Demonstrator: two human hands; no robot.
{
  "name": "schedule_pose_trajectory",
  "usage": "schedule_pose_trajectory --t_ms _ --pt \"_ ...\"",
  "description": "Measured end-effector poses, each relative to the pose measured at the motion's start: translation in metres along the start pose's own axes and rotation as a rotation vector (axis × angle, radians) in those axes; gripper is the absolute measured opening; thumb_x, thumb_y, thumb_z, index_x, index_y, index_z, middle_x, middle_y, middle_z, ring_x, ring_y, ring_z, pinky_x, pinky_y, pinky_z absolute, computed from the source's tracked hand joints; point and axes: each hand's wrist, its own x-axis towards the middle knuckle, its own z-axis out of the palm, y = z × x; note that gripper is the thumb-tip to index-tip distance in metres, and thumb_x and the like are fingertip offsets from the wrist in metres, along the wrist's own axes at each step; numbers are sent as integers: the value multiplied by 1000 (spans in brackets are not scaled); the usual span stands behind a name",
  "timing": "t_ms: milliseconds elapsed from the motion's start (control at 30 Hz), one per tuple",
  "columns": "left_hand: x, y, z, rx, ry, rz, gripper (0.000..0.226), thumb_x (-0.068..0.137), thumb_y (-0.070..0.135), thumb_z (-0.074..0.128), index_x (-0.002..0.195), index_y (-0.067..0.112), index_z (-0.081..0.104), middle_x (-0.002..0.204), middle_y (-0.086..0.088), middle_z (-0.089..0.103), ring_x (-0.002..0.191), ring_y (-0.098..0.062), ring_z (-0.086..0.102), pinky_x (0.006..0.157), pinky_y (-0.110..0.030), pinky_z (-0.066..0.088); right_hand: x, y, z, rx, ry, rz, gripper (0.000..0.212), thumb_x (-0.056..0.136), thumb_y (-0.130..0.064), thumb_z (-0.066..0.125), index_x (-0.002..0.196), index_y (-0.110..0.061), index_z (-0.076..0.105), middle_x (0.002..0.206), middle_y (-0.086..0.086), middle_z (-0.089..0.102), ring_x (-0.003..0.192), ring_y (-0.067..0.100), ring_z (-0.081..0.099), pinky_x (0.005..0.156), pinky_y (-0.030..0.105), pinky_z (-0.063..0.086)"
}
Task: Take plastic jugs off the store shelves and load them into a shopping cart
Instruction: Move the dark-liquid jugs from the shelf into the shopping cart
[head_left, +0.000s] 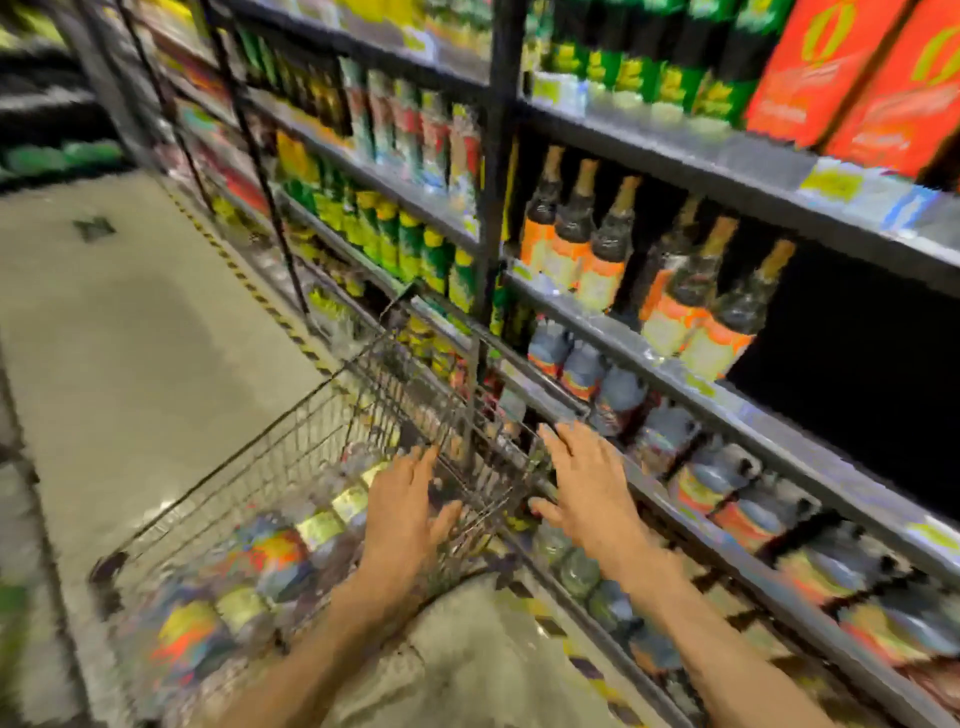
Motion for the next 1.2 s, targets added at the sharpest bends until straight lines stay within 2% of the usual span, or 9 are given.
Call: schedule_pose_trajectory --t_ms 167,333,467,633,733,800,933,1067,1200 --pt "-43 -93 -32 -34 84 -251 72 94 54 58 155 24 34 155 -4 44 143 -27 39 114 -45 35 51 -100 32 16 -104 -230 93 88 -60 69 161 -18 29 164 8 34 154 29 27 123 52 26" --pt "-76 -157 -37 -51 81 -574 70 88 63 57 145 23 44 140 -2 56 122 -25 56 96 -44 49 102 -165 68 31 -242 -432 90 90 -57 67 161 -18 28 164 7 34 154 27 29 123 48 26" --pt "-100 -198 -29 -100 85 -849 58 85 60 65 133 29 52 125 0 65 111 -23 63 87 -40 53 145 -204 99 61 -289 -562 96 75 -54 84 154 -17 42 150 10 53 141 30 49 113 51 40" --pt "-125 -239 -8 58 29 -1082 93 83 90 20 128 16 55 115 -9 65 101 -32 63 79 -40 52 187 -238 139 123 -426 -711 98 88 -49 74 163 -24 16 165 3 28 153 26 26 123 42 22" --pt "-124 -266 4 8 -57 -1281 78 91 67 53 146 14 39 138 -12 54 120 -32 56 94 -42 49 205 -259 175 116 -506 -774 94 90 -52 68 163 -22 18 162 8 35 151 30 31 122 44 25" --pt "-122 -290 20 -30 -76 -1367 86 92 58 60 156 12 25 149 -13 44 130 -33 50 101 -45 48 210 -273 202 124 -584 -784 93 93 -57 61 164 -21 14 165 5 30 152 28 27 122 42 22" --pt "-120 -350 60 -115 23 -1500 95 84 44 74 156 6 24 144 -16 48 128 -36 49 102 -46 46 207 -296 254 161 -667 -765 92 93 -62 60 163 -21 15 167 5 25 153 27 26 124 42 24" --pt "-111 -400 103 63 8 -1610 95 87 54 67 152 -3 27 143 -25 47 131 -40 47 107 -50 44 201 -308 296 139 -802 -772 87 101 -63 45 163 -28 -5 171 -8 -5 159 19 -1 127 35 3" --pt "-96 -414 131 103 66 -1810 111 82 53 77 157 3 14 158 -23 29 148 -41 27 120 -55 28 192 -316 333 202 -816 -736 87 96 -66 49 163 -29 6 168 -6 13 156 18 11 128 35 15"
